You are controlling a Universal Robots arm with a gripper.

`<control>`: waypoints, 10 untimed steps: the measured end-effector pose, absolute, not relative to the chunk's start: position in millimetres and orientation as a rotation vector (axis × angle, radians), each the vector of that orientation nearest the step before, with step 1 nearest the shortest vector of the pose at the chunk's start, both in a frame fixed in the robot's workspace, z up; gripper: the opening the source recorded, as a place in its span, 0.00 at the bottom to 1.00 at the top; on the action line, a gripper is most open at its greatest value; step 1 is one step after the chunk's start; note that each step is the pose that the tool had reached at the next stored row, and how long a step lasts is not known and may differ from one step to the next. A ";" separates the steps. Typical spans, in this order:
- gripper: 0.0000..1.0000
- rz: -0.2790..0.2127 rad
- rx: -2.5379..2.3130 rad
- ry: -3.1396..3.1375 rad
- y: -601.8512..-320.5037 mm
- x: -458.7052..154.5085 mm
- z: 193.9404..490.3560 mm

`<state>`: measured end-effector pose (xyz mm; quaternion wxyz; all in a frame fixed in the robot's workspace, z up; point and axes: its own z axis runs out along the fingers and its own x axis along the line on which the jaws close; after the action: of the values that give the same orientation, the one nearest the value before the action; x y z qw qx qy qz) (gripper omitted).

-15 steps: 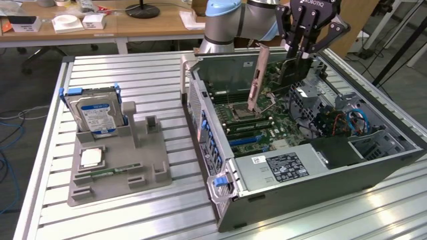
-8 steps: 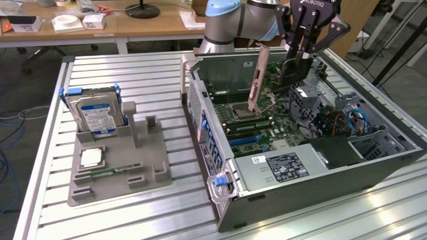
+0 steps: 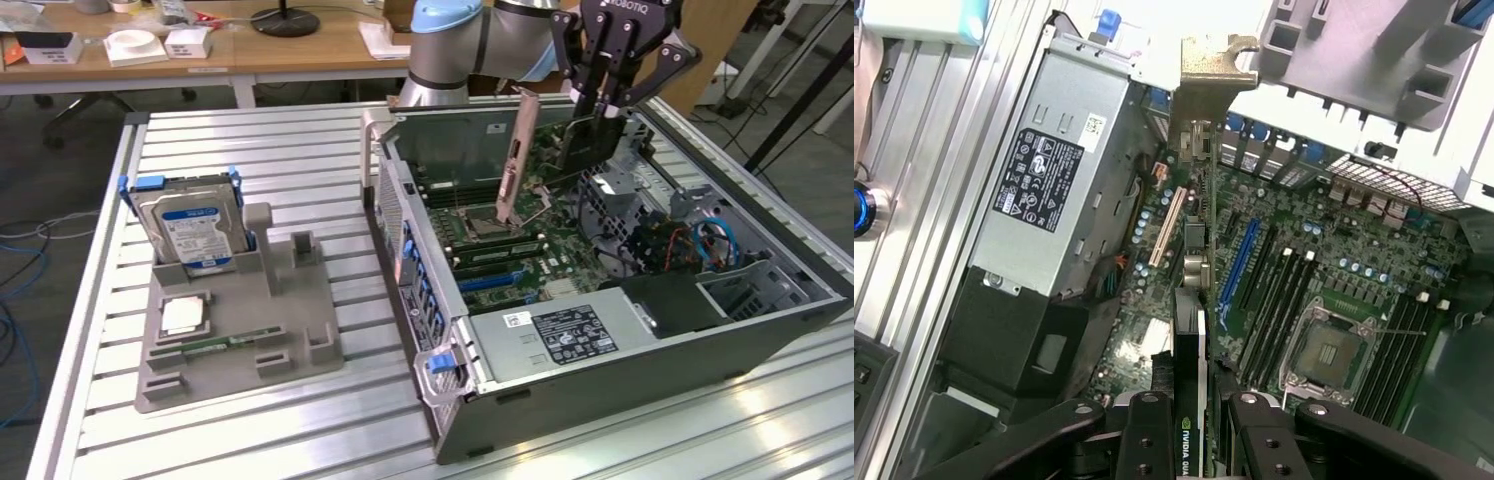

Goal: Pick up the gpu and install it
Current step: 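Insert the gpu into the slot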

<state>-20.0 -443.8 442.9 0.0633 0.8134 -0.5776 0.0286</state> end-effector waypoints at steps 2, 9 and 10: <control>0.26 0.087 2.456 -1.744 -443.8 -20.0 442.9; 0.26 0.091 2.454 -1.742 -443.8 -20.0 442.9; 0.26 0.091 2.453 -1.742 -443.8 -20.0 442.9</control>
<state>-20.0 -443.8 442.9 0.0656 0.8132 -0.5775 0.0303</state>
